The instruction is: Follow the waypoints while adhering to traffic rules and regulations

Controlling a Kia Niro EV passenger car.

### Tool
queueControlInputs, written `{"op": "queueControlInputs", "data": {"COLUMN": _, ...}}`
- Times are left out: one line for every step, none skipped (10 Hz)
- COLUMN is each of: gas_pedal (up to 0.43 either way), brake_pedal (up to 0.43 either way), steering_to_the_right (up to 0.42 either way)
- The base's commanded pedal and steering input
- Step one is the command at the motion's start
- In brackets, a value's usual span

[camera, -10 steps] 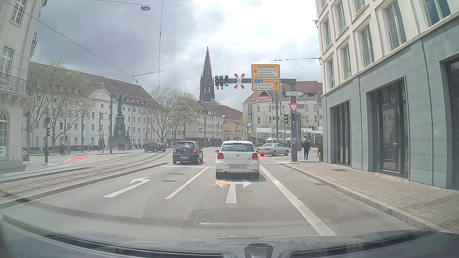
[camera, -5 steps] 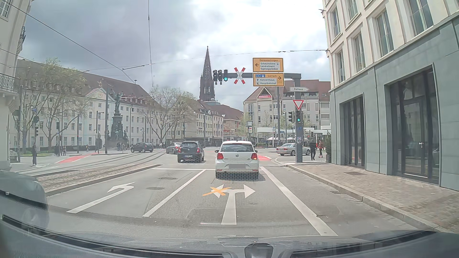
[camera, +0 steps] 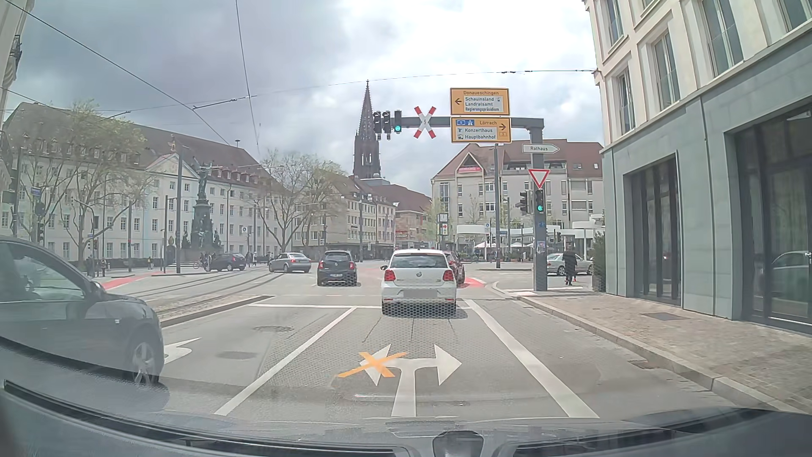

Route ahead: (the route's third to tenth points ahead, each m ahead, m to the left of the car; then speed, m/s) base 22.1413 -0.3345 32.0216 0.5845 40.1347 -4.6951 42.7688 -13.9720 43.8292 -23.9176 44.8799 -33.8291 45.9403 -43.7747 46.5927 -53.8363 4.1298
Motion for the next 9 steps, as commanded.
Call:
{"op": "queueControlInputs", "data": {"gas_pedal": 0.067, "brake_pedal": 0.0, "steering_to_the_right": -0.003}}
{"op": "queueControlInputs", "data": {"gas_pedal": 0.047, "brake_pedal": 0.0, "steering_to_the_right": -0.003}}
{"op": "queueControlInputs", "data": {"gas_pedal": 0.039, "brake_pedal": 0.0, "steering_to_the_right": -0.003}}
{"op": "queueControlInputs", "data": {"gas_pedal": 0.039, "brake_pedal": 0.0, "steering_to_the_right": -0.003}}
{"op": "queueControlInputs", "data": {"gas_pedal": 0.039, "brake_pedal": 0.0, "steering_to_the_right": -0.001}}
{"op": "queueControlInputs", "data": {"gas_pedal": 0.039, "brake_pedal": 0.0, "steering_to_the_right": -0.001}}
{"op": "queueControlInputs", "data": {"gas_pedal": 0.039, "brake_pedal": 0.0, "steering_to_the_right": -0.001}}
{"op": "queueControlInputs", "data": {"gas_pedal": 0.047, "brake_pedal": 0.0, "steering_to_the_right": -0.002}}
{"op": "queueControlInputs", "data": {"gas_pedal": 0.067, "brake_pedal": 0.0, "steering_to_the_right": -0.001}}
